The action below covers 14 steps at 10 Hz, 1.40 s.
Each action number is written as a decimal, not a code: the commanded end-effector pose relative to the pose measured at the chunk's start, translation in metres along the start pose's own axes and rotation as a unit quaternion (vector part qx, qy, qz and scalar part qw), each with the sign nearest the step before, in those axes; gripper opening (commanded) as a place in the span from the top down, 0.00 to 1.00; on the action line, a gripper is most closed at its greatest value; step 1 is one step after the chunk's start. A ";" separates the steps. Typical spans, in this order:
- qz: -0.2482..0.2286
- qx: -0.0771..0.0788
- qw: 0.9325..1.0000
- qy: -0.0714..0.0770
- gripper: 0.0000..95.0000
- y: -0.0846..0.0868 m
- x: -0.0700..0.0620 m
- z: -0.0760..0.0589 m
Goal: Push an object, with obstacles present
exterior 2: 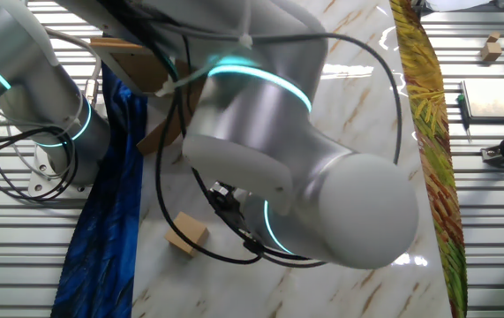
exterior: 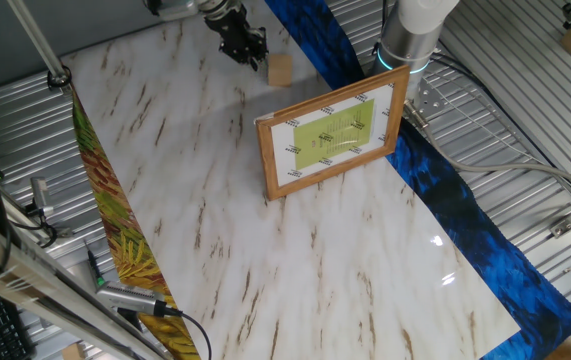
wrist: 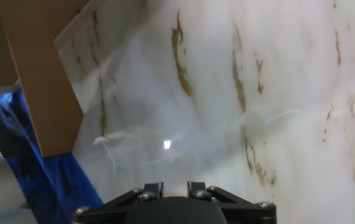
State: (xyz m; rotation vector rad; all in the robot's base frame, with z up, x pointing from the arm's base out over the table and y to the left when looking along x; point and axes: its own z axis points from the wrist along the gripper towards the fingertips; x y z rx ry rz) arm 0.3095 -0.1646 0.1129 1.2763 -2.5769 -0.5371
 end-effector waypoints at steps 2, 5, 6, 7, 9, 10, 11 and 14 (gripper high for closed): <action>-0.001 0.016 1.000 0.007 1.00 0.002 -0.001 -0.003; 0.002 0.028 1.000 0.013 1.00 0.006 -0.005 -0.010; 0.010 0.027 1.000 0.012 1.00 0.008 -0.007 -0.012; 0.019 0.029 0.999 0.012 1.00 0.010 -0.009 -0.017; 0.024 0.032 0.999 0.015 1.00 0.014 -0.013 -0.025; 0.022 0.031 0.999 0.015 1.00 0.015 -0.013 -0.025; 0.022 0.031 0.999 0.014 1.00 0.015 -0.013 -0.025; 0.029 0.030 0.999 0.015 1.00 0.015 -0.013 -0.026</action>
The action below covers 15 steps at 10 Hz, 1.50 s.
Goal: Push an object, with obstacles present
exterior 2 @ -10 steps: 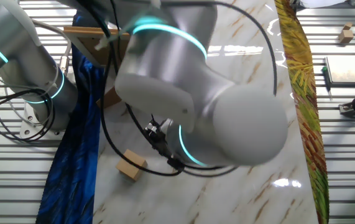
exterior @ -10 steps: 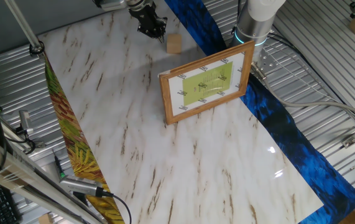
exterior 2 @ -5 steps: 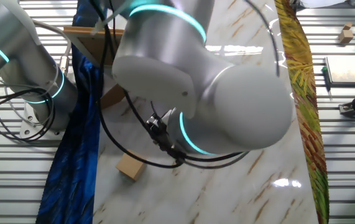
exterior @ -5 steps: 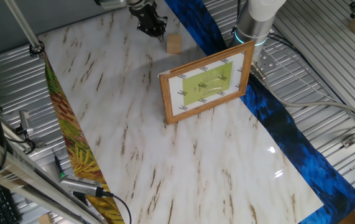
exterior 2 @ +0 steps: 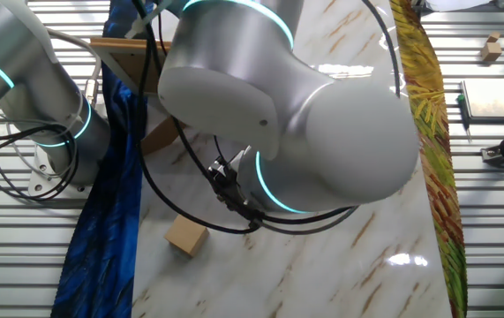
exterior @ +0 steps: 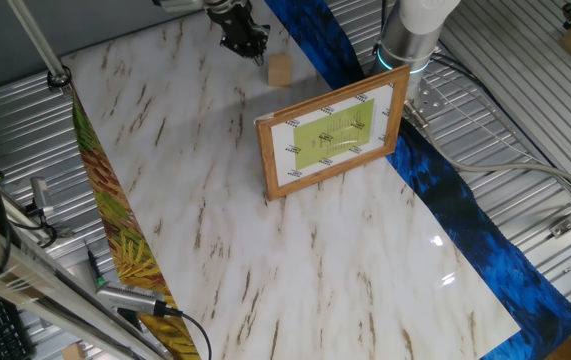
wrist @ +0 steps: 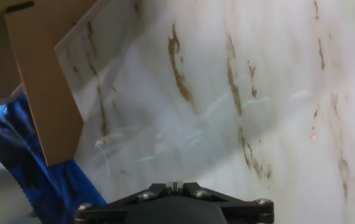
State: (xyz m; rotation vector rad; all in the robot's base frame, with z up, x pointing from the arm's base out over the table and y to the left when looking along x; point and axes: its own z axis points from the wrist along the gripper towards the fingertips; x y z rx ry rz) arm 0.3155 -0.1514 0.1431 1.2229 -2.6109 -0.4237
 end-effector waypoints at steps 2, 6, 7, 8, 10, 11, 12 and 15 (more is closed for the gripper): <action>0.010 -0.002 1.000 0.002 1.00 0.000 0.000 0.000; 0.034 0.002 0.999 0.004 1.00 0.000 0.000 0.000; 0.038 0.004 0.999 0.002 1.00 0.000 0.000 0.000; 0.041 0.007 0.999 -0.001 1.00 0.000 0.000 0.000; 0.046 0.012 0.999 -0.007 1.00 0.000 0.000 0.000; 0.046 0.014 0.999 -0.009 1.00 0.000 0.000 0.000; 0.046 0.014 0.999 -0.009 1.00 0.000 0.000 0.000; 0.046 0.016 0.999 -0.013 1.00 -0.006 0.019 0.005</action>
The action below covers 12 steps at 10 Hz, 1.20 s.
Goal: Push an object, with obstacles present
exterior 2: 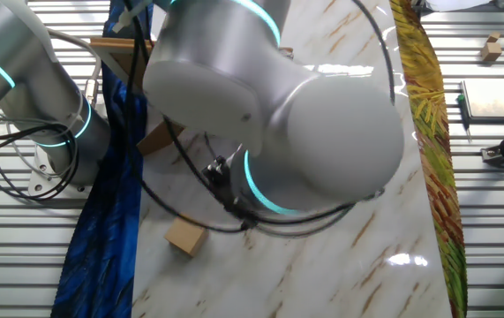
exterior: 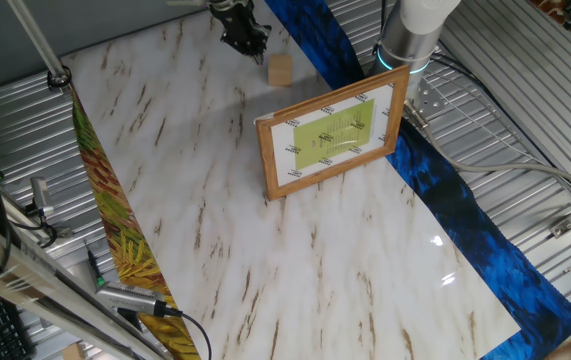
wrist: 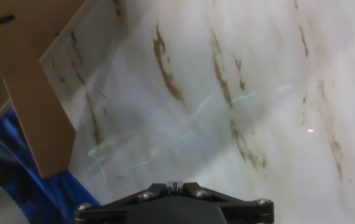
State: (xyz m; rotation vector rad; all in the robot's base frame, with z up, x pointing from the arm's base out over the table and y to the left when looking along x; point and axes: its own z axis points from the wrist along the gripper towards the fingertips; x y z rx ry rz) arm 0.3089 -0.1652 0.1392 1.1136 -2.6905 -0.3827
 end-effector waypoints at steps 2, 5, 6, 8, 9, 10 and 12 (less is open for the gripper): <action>0.001 -0.007 1.000 -0.008 1.00 -0.009 0.023 0.008; -0.004 -0.016 1.000 -0.012 1.00 -0.017 0.046 0.021; -0.008 -0.016 1.000 -0.011 1.00 -0.020 0.052 0.025; -0.013 -0.018 1.000 -0.012 1.00 -0.024 0.065 0.033; -0.014 -0.022 1.000 -0.016 1.00 -0.025 0.066 0.037; -0.013 -0.023 0.999 -0.017 1.00 -0.026 0.067 0.040; -0.013 -0.024 0.999 -0.018 1.00 -0.028 0.069 0.045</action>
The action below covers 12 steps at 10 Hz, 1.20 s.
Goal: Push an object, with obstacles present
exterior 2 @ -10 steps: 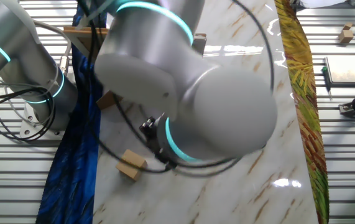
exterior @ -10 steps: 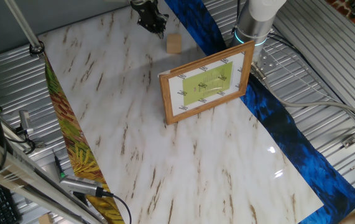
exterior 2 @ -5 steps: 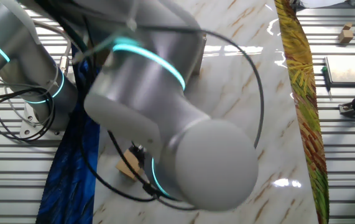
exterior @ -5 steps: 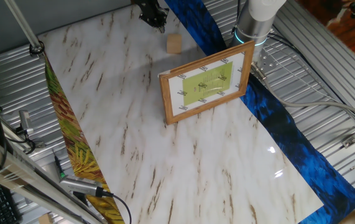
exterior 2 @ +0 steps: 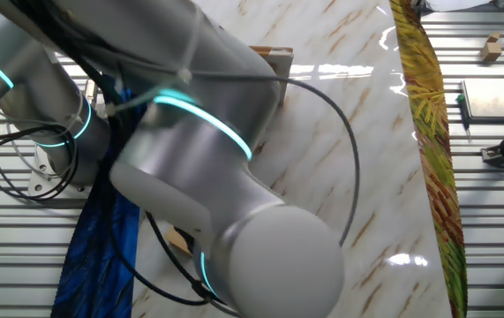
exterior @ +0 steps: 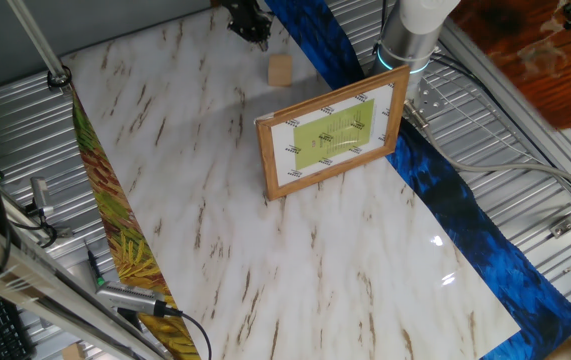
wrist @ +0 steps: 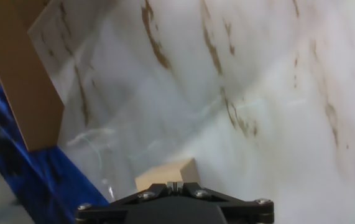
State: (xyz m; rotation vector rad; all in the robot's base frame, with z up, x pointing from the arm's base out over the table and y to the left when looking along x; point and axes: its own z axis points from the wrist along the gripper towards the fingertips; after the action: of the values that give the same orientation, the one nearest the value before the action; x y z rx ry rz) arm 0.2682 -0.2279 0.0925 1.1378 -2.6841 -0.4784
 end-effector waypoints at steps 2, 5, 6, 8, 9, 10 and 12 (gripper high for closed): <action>-0.002 0.001 1.000 -0.001 1.00 0.001 -0.001 0.003; -0.002 0.001 1.000 -0.002 1.00 -0.001 0.004 0.007; -0.002 0.001 1.000 -0.002 1.00 -0.001 0.007 0.007; -0.003 0.002 1.000 -0.003 1.00 -0.002 0.012 0.008; -0.003 0.002 1.000 -0.002 1.00 -0.002 0.015 0.009; -0.004 0.002 1.000 -0.003 1.00 -0.002 0.019 0.010; -0.007 0.002 1.000 -0.004 1.00 -0.003 0.023 0.011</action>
State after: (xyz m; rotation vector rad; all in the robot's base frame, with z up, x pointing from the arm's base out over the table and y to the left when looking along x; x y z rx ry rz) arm 0.2496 -0.2444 0.0817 1.1604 -2.6878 -0.4833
